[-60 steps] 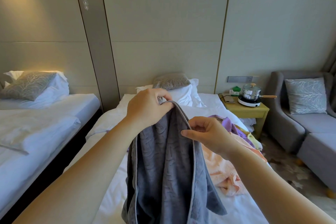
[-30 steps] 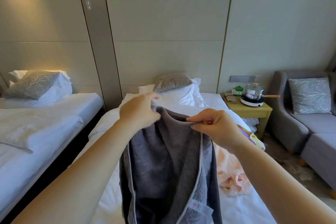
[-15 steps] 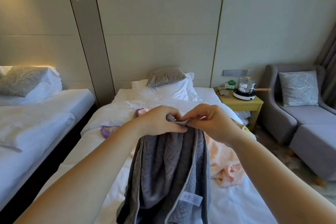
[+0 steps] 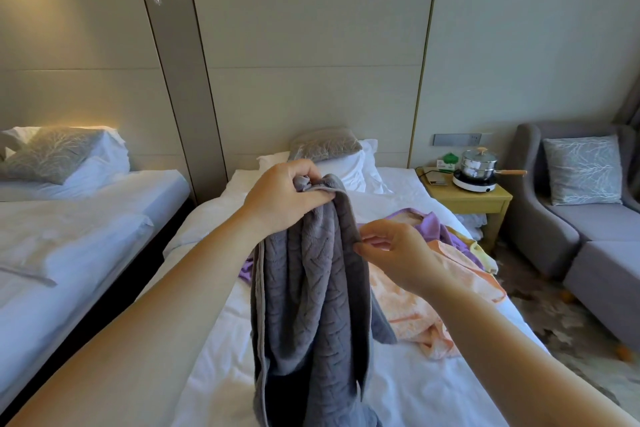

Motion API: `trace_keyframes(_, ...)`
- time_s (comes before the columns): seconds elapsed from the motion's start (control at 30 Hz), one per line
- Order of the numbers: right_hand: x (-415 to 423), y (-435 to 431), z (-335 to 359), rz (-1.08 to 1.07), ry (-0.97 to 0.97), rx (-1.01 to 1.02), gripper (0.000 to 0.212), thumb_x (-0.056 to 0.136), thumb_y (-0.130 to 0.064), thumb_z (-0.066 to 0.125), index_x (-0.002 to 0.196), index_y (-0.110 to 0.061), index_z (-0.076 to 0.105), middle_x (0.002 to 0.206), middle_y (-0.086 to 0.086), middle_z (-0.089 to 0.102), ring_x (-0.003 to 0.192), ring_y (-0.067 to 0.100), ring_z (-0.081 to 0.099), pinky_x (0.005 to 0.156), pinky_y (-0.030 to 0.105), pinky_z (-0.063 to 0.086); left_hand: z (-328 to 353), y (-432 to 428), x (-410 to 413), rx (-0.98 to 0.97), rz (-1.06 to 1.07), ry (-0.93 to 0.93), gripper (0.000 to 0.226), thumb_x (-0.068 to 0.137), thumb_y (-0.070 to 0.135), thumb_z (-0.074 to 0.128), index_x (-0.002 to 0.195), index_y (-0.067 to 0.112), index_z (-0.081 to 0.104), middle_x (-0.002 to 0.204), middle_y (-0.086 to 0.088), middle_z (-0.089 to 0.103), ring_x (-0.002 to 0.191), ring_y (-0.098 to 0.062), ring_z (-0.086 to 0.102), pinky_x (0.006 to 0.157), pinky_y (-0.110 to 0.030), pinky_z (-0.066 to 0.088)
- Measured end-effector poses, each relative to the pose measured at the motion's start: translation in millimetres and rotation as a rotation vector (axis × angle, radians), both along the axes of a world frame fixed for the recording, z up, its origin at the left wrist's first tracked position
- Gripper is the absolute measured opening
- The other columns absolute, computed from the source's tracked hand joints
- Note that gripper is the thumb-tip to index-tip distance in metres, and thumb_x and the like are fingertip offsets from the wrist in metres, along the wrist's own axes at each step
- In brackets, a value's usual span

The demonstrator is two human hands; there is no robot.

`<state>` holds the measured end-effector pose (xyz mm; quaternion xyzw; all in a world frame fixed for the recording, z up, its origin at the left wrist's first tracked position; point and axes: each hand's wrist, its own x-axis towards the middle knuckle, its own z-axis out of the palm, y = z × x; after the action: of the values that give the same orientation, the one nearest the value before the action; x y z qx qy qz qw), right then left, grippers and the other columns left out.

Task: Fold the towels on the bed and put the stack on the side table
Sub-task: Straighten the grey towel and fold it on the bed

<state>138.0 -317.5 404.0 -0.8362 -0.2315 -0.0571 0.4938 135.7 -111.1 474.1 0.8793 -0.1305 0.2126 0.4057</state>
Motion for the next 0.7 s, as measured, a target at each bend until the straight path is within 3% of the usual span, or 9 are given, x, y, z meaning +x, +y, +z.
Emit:
trace_keyframes(0.1,2.8,3.5,-1.7,0.122,0.05,-0.072,0.021,0.091,-0.014,0.061,0.108,-0.015,0.073,0.124,-0.005,0.064,0.117,0.008,0.056,0.104,0.037,0.043,5.2,4.6,-3.0,-0.061,-0.049,-0.021,0.014,0.077,0.021,0.078,0.076,0.018,0.064,0.074,-0.001,0.061,0.07,-0.01,0.053,0.069,-0.022,0.04)
trace_keyframes(0.17,1.9,5.6,-2.9,0.164,0.082,-0.073,0.022,0.094,-0.016,0.058,0.111,-0.017,0.072,0.127,-0.008,0.062,0.121,0.005,0.053,0.106,0.033,0.041,8.0,7.8,-4.2,-0.082,-0.061,-0.037,0.014,0.077,0.018,0.078,0.077,0.018,0.064,0.074,-0.001,0.058,0.07,-0.01,0.051,0.069,-0.023,0.038)
trace_keyframes(0.27,1.0,2.8,-0.5,0.117,0.107,-0.034,0.018,0.095,-0.017,0.058,0.102,-0.021,0.075,0.1,-0.011,0.073,0.094,0.002,0.066,0.089,0.021,0.05,8.2,14.1,-4.0,-0.125,-0.072,-0.019,0.014,0.078,0.02,0.077,0.078,0.017,0.064,0.074,-0.004,0.059,0.07,-0.011,0.051,0.069,-0.024,0.039)
trace_keyframes(0.33,3.2,-1.9,5.7,0.06,0.065,-0.04,0.018,0.093,-0.018,0.061,0.087,-0.028,0.075,0.076,-0.015,0.072,0.067,-0.003,0.063,0.067,0.014,0.048,6.8,19.6,-3.2,-0.158,-0.079,-0.006,0.014,0.078,0.023,0.078,0.08,0.019,0.065,0.074,-0.001,0.061,0.071,-0.01,0.053,0.073,-0.026,0.042)
trace_keyframes(0.37,5.8,-3.6,9.6,0.018,0.048,-0.018,0.016,0.09,-0.018,0.064,0.083,-0.028,0.075,0.072,-0.013,0.072,0.063,-0.001,0.062,0.064,0.015,0.048,6.4,22.7,-2.2,-0.166,-0.068,-0.005,0.014,0.077,0.026,0.078,0.081,0.021,0.066,0.074,-0.001,0.062,0.072,-0.012,0.055,0.074,-0.029,0.043)
trace_keyframes(0.43,9.3,-8.5,21.0,-0.118,0.041,0.119,0.007,0.082,-0.017,0.074,0.079,-0.024,0.075,0.073,-0.008,0.073,0.067,0.006,0.066,0.067,0.02,0.053,6.9,29.7,0.8,-0.138,0.012,-0.018,0.017,0.075,0.036,0.079,0.077,0.028,0.064,0.074,0.005,0.063,0.073,-0.013,0.056,0.073,-0.032,0.045)
trace_keyframes(0.5,11.7,-13.6,36.0,-0.212,-0.039,0.225,0.014,0.074,-0.018,0.08,0.07,-0.028,0.072,0.067,-0.013,0.071,0.063,0.002,0.063,0.062,0.013,0.051,7.9,36.8,4.1,-0.062,0.158,-0.024,0.02,0.074,0.041,0.079,0.074,0.031,0.061,0.074,0.012,0.062,0.072,-0.012,0.057,0.069,-0.031,0.045)
trace_keyframes(0.63,9.3,-13.4,61.3,-0.168,-0.17,0.146,0.009,0.073,-0.019,0.081,0.073,-0.023,0.073,0.067,-0.015,0.069,0.063,-0.004,0.061,0.061,0.008,0.047,2.7,45.1,4.9,0.158,0.414,0.077,0.02,0.075,0.041,0.074,0.079,0.033,0.057,0.081,0.011,0.062,0.08,-0.02,0.06,0.063,-0.029,0.045)
trace_keyframes(0.7,5.7,-7.6,65.6,-0.094,-0.187,0.055,0.009,0.074,-0.018,0.08,0.075,-0.023,0.073,0.068,-0.014,0.069,0.066,-0.003,0.061,0.063,0.007,0.046,-1.3,42.0,3.2,0.23,0.278,0.145,0.041,0.067,0.048,0.078,0.1,0.04,0.056,0.102,0.016,0.059,0.095,-0.012,0.059,0.077,-0.029,0.049)
